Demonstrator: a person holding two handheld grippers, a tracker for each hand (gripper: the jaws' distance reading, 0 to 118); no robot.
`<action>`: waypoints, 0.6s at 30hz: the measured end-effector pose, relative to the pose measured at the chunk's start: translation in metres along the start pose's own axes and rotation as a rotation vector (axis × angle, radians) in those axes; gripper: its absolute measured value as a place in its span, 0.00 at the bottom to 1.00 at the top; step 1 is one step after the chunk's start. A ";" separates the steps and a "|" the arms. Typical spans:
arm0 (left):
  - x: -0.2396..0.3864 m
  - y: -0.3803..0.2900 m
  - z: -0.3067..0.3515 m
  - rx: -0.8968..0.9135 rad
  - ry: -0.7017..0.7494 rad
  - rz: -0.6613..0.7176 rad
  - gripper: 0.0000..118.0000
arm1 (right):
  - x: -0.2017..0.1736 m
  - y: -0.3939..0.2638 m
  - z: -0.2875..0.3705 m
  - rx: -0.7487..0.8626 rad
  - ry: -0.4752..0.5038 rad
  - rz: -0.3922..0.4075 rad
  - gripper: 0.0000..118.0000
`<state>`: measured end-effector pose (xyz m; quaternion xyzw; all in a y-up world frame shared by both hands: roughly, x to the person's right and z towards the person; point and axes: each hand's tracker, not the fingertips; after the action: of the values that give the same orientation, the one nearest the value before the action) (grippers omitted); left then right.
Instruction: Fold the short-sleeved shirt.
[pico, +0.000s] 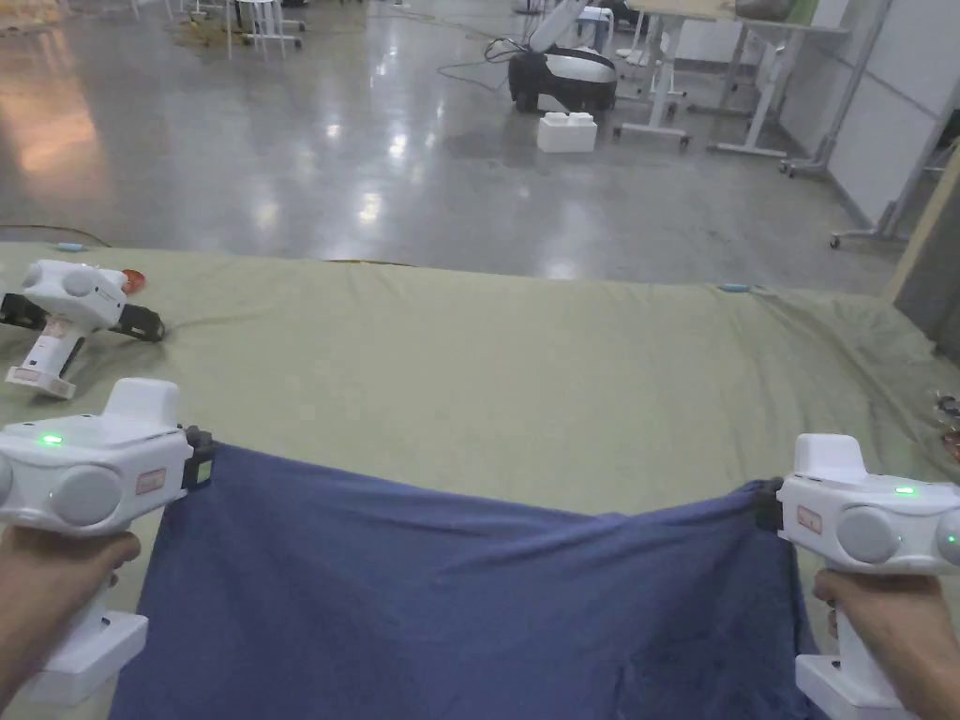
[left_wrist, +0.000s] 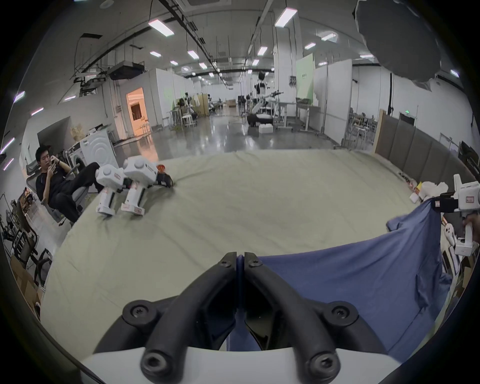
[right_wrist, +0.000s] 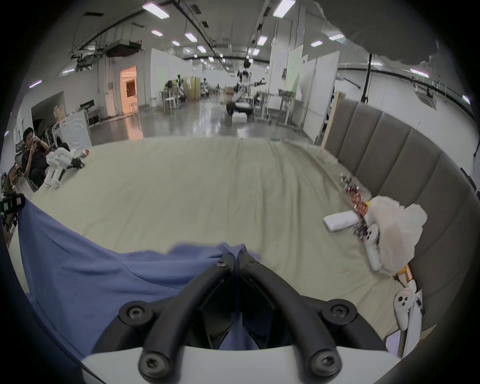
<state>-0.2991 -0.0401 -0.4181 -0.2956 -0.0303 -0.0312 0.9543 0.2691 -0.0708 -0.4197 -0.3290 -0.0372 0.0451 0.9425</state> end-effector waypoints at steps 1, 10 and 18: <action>0.001 0.005 0.012 0.022 0.002 -0.001 0.00 | -0.001 0.005 0.010 0.010 -0.004 -0.001 0.01; -0.016 0.065 0.089 0.198 0.005 0.011 0.00 | 0.002 0.063 0.104 0.225 -0.032 -0.011 0.00; -0.024 0.124 0.114 0.290 0.036 0.002 0.00 | 0.003 0.134 0.149 0.354 -0.052 -0.012 0.01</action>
<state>-0.3180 0.1277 -0.3960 -0.1542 -0.0172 -0.0310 0.9874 0.2486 0.1261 -0.3873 -0.1562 -0.0548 0.0538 0.9847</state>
